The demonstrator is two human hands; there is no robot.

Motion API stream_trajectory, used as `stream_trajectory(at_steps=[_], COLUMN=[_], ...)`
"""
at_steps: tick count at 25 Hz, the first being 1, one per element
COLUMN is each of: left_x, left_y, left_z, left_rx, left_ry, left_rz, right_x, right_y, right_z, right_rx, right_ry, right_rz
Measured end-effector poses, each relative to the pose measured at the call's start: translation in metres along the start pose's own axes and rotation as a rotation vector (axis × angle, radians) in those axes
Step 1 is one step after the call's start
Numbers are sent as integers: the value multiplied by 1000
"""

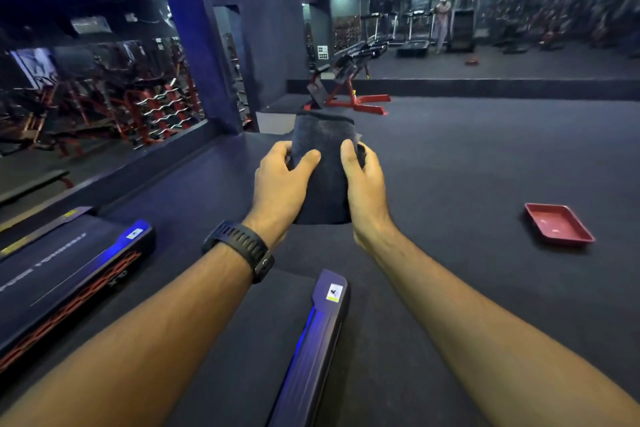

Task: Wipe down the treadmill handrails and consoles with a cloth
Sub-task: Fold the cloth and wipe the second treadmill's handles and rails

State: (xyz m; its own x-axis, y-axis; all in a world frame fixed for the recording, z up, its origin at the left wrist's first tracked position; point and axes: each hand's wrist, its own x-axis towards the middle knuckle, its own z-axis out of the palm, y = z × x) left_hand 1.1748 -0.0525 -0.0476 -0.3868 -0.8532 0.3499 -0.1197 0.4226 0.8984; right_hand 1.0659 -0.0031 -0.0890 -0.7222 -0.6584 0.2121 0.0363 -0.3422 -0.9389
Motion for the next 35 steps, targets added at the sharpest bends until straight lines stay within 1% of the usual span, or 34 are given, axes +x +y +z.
stream_trajectory(at_steps=[2, 4, 7, 9, 11, 14, 19, 25, 29, 32, 35], left_x=[41, 81, 146, 189, 241, 326, 423, 511, 555, 571, 573], left_y=[-8, -20, -41, -56, -74, -98, -126, -173, -196, -203, -209], left_z=[31, 58, 96, 117, 133, 144, 143, 127, 124, 113, 91], left_rx=[-48, -75, -123, -147, -162, -148, -110, -62, -19, 30, 85], left_ry=[41, 53, 70, 113, 180, 289, 433, 686, 928, 1075, 1215], left_rz=[-1, -4, -9, -7, -6, -39, -86, -79, -112, -136, -160], right_x=[51, 97, 174, 225, 285, 372, 474, 580, 633, 649, 640], right_y=[0, 5, 21, 30, 46, 68, 96, 146, 174, 185, 195], right_z=[-10, -18, -20, -15, -3, 29, 83, 158, 207, 246, 285], right_rx=[16, 6, -1, -31, -61, -78, -59, -18, -26, 20, 74], right_ry=[-76, -116, -117, -136, -187, -261, -397, -729, -980, -1127, -1252], right_rz=[103, 136, 66, 24, 0, 44, 96, 77, 49, 58, 94])
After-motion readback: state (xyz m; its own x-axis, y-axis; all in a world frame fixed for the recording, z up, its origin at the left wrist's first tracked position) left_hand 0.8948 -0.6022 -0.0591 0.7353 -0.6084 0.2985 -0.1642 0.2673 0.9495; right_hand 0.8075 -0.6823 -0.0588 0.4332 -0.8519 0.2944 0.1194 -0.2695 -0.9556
